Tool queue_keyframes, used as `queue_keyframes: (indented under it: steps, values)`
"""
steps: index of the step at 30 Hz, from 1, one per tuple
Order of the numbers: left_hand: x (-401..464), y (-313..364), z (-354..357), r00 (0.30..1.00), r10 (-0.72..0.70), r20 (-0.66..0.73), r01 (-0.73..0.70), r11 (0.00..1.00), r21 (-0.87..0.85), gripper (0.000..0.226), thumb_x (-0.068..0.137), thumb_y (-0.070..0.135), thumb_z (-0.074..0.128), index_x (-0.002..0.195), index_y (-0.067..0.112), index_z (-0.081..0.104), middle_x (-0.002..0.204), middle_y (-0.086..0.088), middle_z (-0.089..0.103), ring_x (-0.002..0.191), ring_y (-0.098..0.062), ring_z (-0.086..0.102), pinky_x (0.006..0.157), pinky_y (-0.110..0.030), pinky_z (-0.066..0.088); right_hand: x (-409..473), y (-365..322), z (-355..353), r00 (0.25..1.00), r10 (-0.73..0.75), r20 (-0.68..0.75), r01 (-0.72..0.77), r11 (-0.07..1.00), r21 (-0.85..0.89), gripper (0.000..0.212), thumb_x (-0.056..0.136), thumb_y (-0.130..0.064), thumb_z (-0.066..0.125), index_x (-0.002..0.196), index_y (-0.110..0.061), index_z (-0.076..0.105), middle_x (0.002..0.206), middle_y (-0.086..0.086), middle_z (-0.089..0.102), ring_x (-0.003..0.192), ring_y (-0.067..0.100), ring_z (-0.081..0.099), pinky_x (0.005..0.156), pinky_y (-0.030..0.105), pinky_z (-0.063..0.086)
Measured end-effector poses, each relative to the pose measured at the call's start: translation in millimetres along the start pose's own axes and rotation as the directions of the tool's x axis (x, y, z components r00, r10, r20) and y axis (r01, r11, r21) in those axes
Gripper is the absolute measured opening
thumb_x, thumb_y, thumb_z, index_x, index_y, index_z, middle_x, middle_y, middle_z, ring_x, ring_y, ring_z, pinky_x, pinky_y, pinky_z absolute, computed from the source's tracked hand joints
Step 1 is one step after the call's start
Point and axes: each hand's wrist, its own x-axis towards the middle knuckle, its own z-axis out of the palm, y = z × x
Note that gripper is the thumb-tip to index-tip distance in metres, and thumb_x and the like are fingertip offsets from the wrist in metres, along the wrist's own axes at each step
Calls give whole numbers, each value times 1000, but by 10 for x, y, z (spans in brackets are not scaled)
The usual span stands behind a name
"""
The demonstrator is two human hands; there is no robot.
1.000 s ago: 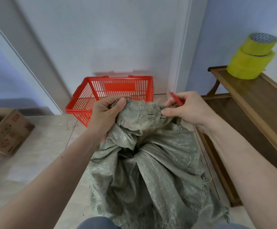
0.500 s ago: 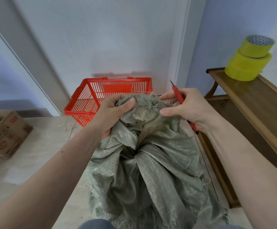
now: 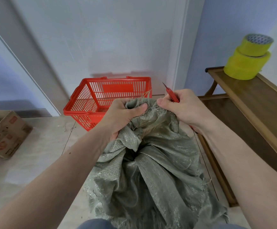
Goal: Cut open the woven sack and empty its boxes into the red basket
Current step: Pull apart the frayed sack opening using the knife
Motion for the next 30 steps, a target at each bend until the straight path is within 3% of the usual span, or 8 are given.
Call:
queue_keyframes:
  steps: [2,5,10,14,16,21,25,30]
  values:
    - [3,-13,18,999,-6,-33,5,1000,-14,18,89,13,72,104,2,73,105,-14,76,101,-26,73,92,-37,57,-9,5,-15,1000,0,-1,0,1000,-2,34,90,-31,70,81,1,68,86,13,70,92,28,67,90,38,49]
    - [-12,-35,40,996,-71,-54,62,987,-145,21,92,14,70,104,-2,71,105,-21,74,98,-33,73,90,-45,59,-7,16,-18,1000,-1,-3,0,999,-50,30,89,-33,71,76,-7,71,71,-7,63,85,19,66,90,40,49]
    - [-55,-57,107,992,-115,-44,100,960,-261,17,94,14,66,102,0,72,98,-22,75,84,-33,74,77,-46,62,-26,47,-5,998,-47,-34,39,979,-200,34,91,-41,66,80,-10,70,69,-3,61,72,19,61,72,35,47]
    - [-58,-51,114,989,-96,-115,60,958,-280,25,94,16,67,107,-5,68,96,-22,73,86,-37,70,76,-52,61,-125,9,-41,995,-82,-63,43,881,-471,51,86,-75,34,88,-28,54,90,-9,50,77,9,51,71,32,37]
    - [-61,-39,118,987,-102,-123,63,956,-285,28,94,18,67,109,-6,67,94,-21,74,81,-35,71,72,-50,62,-207,-26,-48,987,-120,-112,41,840,-541,62,87,-75,19,104,-29,56,101,-7,49,86,14,54,77,33,36]
    - [-53,-11,169,988,-94,-119,55,954,-295,26,95,19,66,106,-4,68,86,-17,76,72,-28,74,64,-39,62,-337,-23,19,948,-288,-134,123,722,-681,28,99,-48,45,111,-22,46,96,-6,62,77,17,58,68,30,35]
    - [-65,-7,206,990,-81,-116,41,950,-309,22,95,18,65,103,-3,69,85,-17,75,72,-28,73,67,-41,62,-388,-22,113,952,-283,-112,126,701,-702,31,94,-50,57,99,-26,38,87,-6,63,70,18,60,63,30,43]
    - [-85,16,224,991,-78,-108,39,945,-324,30,96,18,65,112,-7,66,93,-21,75,79,-31,73,73,-45,63,-381,-35,142,938,-314,-144,126,698,-705,31,93,-51,57,98,-26,39,85,-5,63,71,19,62,64,32,49]
